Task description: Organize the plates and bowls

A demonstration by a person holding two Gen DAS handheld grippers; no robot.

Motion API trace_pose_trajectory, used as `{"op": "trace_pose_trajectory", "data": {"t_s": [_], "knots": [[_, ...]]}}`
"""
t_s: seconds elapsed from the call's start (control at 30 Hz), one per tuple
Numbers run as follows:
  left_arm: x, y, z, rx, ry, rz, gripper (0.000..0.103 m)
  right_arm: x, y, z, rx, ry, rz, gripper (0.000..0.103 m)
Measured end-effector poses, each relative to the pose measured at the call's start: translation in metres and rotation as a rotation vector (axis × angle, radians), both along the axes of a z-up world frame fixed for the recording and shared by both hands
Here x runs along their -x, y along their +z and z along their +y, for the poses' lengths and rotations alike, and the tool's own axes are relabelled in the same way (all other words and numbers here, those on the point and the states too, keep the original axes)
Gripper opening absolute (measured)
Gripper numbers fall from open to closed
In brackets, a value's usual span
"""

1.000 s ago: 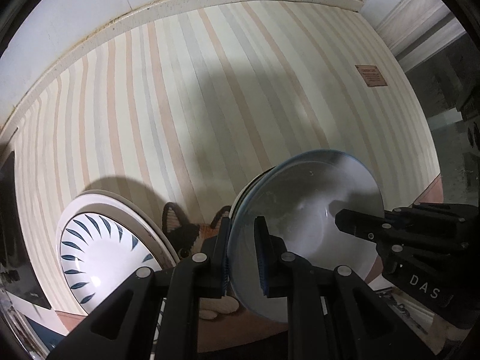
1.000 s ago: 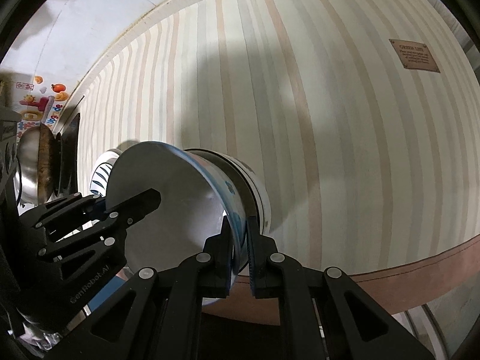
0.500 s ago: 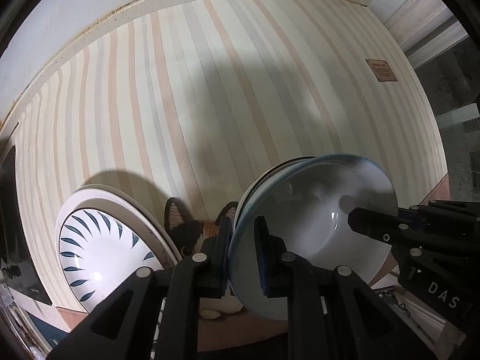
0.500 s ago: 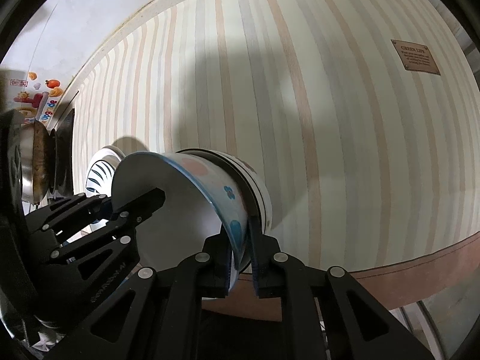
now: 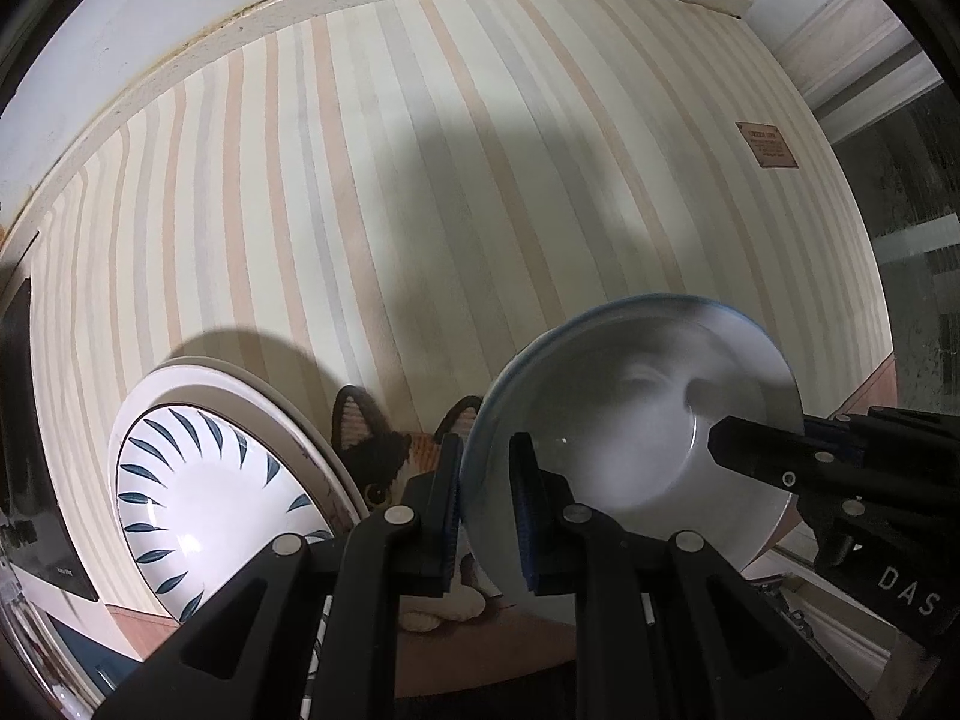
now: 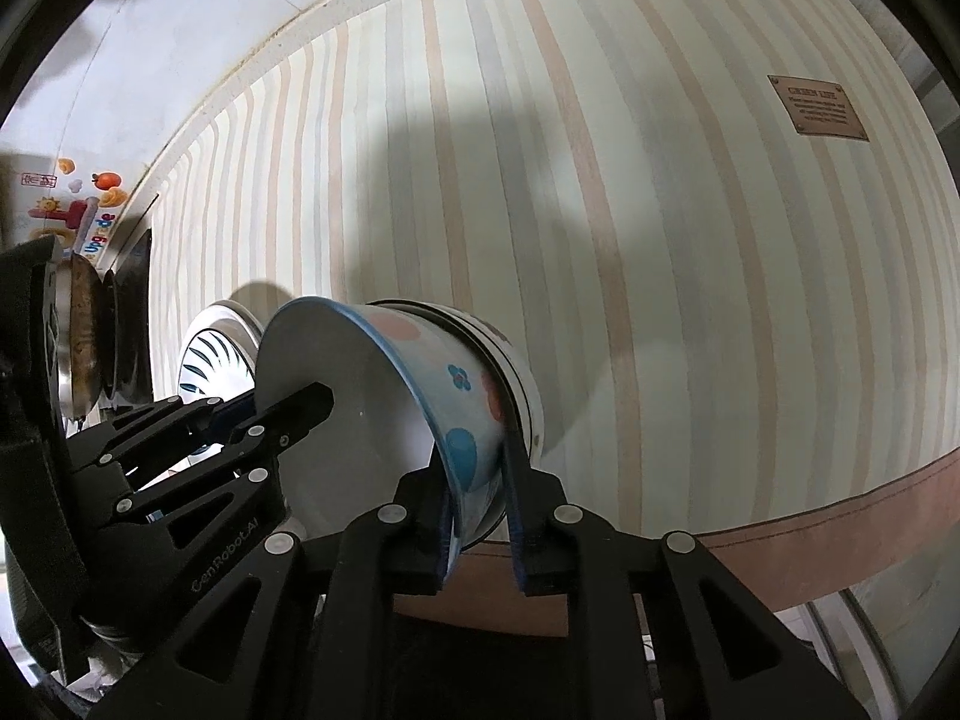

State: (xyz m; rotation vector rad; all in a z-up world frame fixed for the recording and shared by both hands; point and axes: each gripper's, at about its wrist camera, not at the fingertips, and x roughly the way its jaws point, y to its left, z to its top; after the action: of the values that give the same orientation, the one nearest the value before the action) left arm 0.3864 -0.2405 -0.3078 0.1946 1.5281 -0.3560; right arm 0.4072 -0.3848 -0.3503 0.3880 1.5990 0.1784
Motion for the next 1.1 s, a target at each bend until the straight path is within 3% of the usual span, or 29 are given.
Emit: {"op": "trace_pose_trajectory", "data": {"t_s": [0.37,0.5,0.57,0.63,0.73,0.83,1.0,1.1], "knots": [[0.009,0.019,-0.003,0.011,-0.009,-0.04,0.014,0.007,0.014,-0.003,0.053,0.005,-0.023,0.018],[0.017,0.046,0.003,0.021,-0.017,-0.094,0.014,0.015,0.035,-0.005,0.086,0.0,-0.064,0.019],[0.023,0.063,0.005,0.033,-0.02,-0.122,0.015,0.022,0.051,-0.007,0.095,-0.004,-0.092,0.027],[0.028,0.083,0.011,0.057,-0.012,-0.149,0.019,0.031,0.071,-0.008,0.108,-0.013,-0.131,0.048],[0.039,0.111,0.017,0.094,-0.011,-0.188,0.022,0.046,0.102,-0.008,0.121,-0.024,-0.195,0.059],[0.049,0.132,0.023,0.124,-0.003,-0.208,0.03,0.062,0.13,-0.006,0.129,-0.03,-0.245,0.067],[0.062,0.153,0.029,0.147,0.002,-0.235,0.066,0.087,0.167,-0.001,0.158,-0.03,-0.309,0.076],[0.07,0.163,0.031,0.157,-0.003,-0.248,0.072,0.095,0.179,0.0,0.157,-0.029,-0.319,0.081]]}}
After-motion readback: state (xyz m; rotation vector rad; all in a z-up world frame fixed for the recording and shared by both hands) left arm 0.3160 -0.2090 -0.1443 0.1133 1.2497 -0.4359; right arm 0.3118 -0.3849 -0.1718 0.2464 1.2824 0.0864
